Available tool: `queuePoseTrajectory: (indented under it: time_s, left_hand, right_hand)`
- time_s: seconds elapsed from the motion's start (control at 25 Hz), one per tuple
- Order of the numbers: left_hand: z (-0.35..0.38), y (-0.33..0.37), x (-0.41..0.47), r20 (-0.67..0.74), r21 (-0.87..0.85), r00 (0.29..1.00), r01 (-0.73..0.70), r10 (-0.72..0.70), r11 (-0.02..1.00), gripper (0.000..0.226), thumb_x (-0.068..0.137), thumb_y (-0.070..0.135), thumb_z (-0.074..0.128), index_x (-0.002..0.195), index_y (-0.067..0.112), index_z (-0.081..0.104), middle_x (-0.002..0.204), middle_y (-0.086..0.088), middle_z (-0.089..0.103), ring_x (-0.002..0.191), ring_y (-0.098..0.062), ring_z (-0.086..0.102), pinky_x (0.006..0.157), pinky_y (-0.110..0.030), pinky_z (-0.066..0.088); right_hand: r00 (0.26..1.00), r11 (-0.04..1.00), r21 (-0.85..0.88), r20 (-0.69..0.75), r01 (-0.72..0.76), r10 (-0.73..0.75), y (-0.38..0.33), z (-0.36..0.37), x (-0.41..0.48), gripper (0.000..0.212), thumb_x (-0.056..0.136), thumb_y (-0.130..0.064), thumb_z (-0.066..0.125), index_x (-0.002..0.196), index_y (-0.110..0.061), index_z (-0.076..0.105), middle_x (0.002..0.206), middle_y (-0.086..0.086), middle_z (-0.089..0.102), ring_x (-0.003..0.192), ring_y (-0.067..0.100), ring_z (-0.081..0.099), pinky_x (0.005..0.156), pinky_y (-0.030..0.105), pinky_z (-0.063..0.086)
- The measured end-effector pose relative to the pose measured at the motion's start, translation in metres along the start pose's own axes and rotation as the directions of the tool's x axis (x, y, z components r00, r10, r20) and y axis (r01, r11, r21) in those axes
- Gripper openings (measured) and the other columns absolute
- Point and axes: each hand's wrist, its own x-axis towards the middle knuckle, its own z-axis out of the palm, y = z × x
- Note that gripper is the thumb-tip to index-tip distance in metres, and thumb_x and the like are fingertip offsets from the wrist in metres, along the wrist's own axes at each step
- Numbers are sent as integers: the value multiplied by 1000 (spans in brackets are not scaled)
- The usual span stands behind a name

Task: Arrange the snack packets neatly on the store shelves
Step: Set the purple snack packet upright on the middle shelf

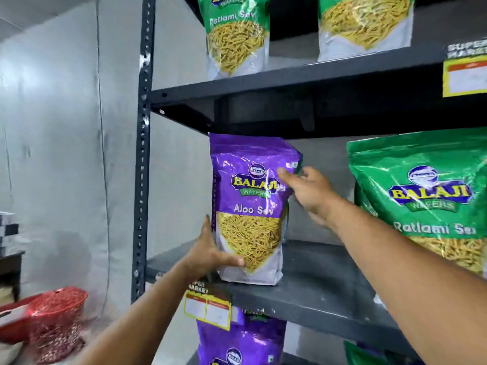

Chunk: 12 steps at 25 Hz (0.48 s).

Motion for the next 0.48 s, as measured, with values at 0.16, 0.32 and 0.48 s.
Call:
queuePoseTrajectory:
  time_s: [0.16,0.32,0.48]
  left_hand:
    - [-1,-9,15,163,-48,981,-101,107,994,82,47,2,94,119,11,56,107,-5,76,102,-22,71,83,-25,56]
    - [0,1,4,155,-34,973,-166,169,986,67,56,-8,87,115,7,62,104,-2,78,100,-15,73,85,-25,57]
    - [2,20,-26,61,59,977,-206,203,977,75,50,-4,93,117,6,61,104,-3,77,99,-13,72,86,-28,57]
  right_hand:
    - [994,973,228,-110,23,2,-13,8,42,29,75,-7,75,99,-4,59,79,11,69,62,23,67,62,37,58]
    - [982,981,61,24,185,-186,-41,-2,27,21,71,3,74,84,-13,68,75,7,69,60,17,65,61,32,58]
    - [934,871,-341,181,354,-309,-87,-30,-22,23,67,-3,80,71,-20,66,68,1,66,60,14,57,65,34,52]
